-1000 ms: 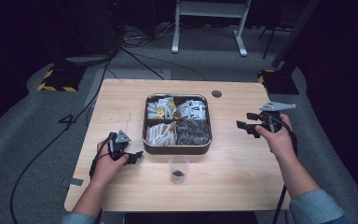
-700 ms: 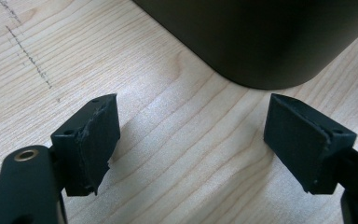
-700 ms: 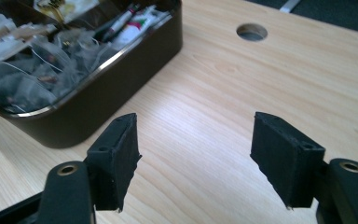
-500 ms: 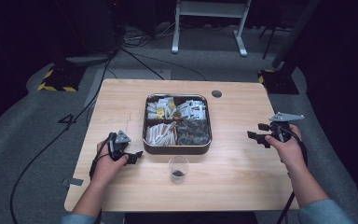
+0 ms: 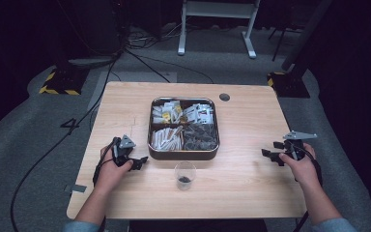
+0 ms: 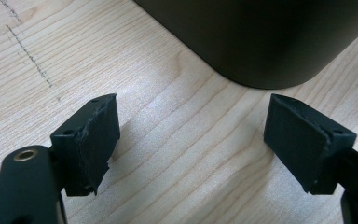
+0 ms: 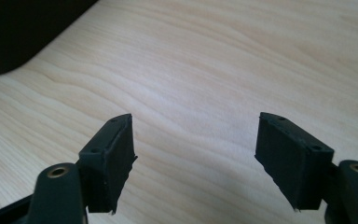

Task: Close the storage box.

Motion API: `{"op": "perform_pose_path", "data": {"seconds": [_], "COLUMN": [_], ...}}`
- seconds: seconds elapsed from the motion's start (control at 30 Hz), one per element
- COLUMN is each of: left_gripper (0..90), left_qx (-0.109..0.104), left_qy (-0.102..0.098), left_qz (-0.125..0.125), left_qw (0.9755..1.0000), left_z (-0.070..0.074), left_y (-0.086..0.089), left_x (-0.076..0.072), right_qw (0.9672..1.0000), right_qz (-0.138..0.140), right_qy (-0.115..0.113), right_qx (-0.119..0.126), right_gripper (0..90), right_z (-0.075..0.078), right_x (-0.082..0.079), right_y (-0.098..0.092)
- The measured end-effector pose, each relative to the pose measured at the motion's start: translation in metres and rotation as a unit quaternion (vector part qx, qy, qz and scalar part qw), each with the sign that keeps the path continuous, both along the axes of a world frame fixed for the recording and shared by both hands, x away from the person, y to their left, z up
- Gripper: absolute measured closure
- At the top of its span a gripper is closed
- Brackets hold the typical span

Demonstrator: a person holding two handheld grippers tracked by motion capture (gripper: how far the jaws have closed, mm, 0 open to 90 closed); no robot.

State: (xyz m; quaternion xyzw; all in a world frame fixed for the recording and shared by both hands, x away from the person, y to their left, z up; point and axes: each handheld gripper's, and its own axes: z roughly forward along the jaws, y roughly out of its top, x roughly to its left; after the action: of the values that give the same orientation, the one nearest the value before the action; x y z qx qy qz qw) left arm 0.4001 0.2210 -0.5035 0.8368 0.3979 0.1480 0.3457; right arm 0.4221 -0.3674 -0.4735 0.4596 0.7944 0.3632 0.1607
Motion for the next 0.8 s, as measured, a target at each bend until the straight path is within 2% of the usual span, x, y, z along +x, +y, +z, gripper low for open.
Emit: {"op": "perform_pose_path", "data": {"seconds": [0.07, 0.17, 0.23, 0.3, 0.37, 0.43, 0.53, 0.8], "left_gripper": [18.8, 18.8, 18.8, 18.8, 18.8, 18.8, 18.9, 18.9], "left_qx": [0.000, 0.000, 0.000, 0.000, 0.000, 0.000, 0.000, 0.001], "left_qy": [0.000, 0.000, 0.000, 0.000, 0.000, 0.000, 0.000, 0.000], "left_qz": [0.000, 0.000, 0.000, 0.000, 0.000, -0.001, 0.000, 0.001], "left_qw": [1.0000, 1.0000, 1.0000, 1.0000, 1.0000, 1.0000, 1.0000, 1.0000], "left_z": [0.000, 0.000, 0.000, 0.000, 0.000, 0.000, 0.000, 0.000], "left_y": [0.000, 0.000, 0.000, 0.000, 0.000, 0.000, 0.000, 0.000], "left_x": [0.000, 0.000, 0.000, 0.000, 0.000, 0.000, 0.000, 0.000], "right_qw": [1.0000, 0.9998, 0.9997, 0.9998, 0.9997, 0.9996, 0.9990, 0.9991], "right_qz": [-0.002, -0.004, -0.004, -0.007, -0.016, -0.019, -0.004, -0.009], "right_qy": [0.003, 0.011, 0.017, -0.002, -0.007, -0.019, -0.028, -0.025], "right_qx": [-0.001, 0.017, 0.017, 0.018, 0.019, 0.004, -0.034, -0.035], "right_gripper": [26.4, 22.5, 20.5, 20.5, 20.1, 19.3, 14.3, 12.5], "right_z": [-0.006, -0.015, -0.022, -0.026, -0.027, -0.029, -0.030, -0.030], "right_x": [-0.002, -0.005, -0.006, -0.009, -0.010, -0.011, -0.012, -0.011], "right_y": [-0.004, -0.009, -0.011, -0.012, -0.012, -0.011, -0.008, -0.008]}}
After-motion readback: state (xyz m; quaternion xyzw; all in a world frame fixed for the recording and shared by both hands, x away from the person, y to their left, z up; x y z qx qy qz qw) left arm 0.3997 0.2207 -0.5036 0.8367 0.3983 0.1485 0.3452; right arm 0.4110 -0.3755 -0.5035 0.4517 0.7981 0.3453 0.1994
